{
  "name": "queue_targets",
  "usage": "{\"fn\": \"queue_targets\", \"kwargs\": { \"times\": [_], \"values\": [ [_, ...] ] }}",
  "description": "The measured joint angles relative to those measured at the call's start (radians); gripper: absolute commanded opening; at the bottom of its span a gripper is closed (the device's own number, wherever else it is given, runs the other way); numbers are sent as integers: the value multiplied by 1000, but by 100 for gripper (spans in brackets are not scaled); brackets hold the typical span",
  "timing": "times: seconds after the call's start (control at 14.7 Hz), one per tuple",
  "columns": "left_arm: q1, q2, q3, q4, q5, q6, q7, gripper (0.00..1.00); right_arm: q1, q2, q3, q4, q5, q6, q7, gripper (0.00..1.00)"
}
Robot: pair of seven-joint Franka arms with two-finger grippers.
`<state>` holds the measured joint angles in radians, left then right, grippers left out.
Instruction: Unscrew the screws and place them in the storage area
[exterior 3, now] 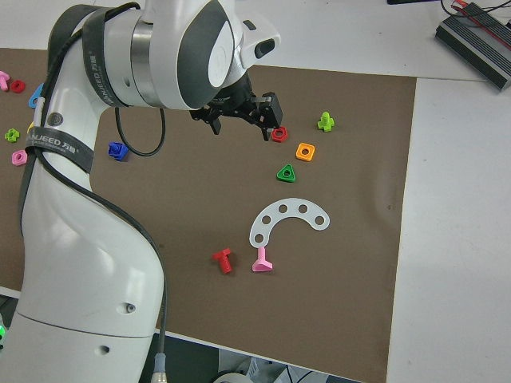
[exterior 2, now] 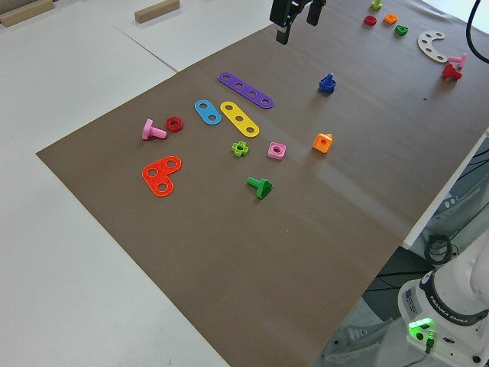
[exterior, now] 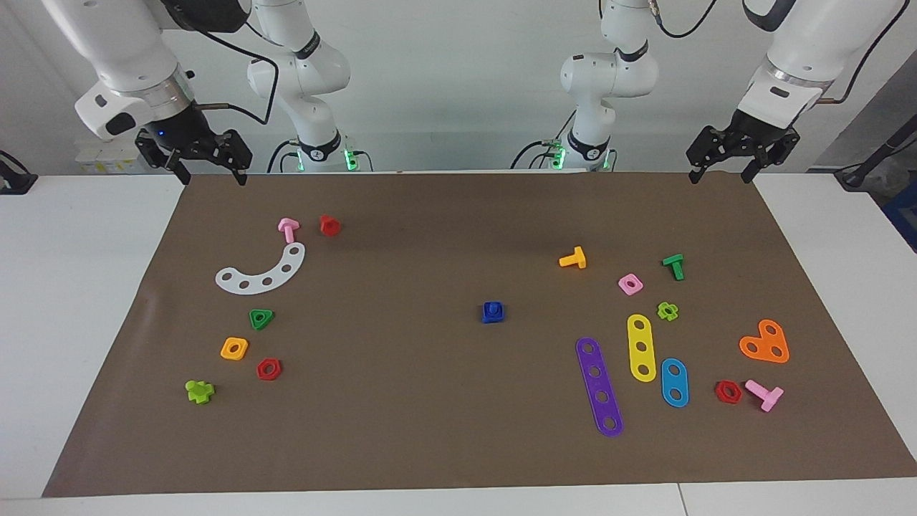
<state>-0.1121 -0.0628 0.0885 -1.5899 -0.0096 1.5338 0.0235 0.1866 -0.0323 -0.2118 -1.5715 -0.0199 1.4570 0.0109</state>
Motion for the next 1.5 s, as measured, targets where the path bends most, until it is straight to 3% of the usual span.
{"fn": "queue_targets", "kwargs": {
  "times": [0.61,0.88,1.16,1.5],
  "values": [
    [-4,0,-11,-15,-3,-1,11,100,0,0,0,0,0,0,0,100],
    [-96,15,-23,-32,-13,46,-97,100,0,0,0,0,0,0,0,100],
    [-217,89,-29,-57,-14,162,-230,100,0,0,0,0,0,0,0,100],
    [-336,249,-32,-67,-24,377,-389,100,0,0,0,0,0,0,0,100]
  ]
}}
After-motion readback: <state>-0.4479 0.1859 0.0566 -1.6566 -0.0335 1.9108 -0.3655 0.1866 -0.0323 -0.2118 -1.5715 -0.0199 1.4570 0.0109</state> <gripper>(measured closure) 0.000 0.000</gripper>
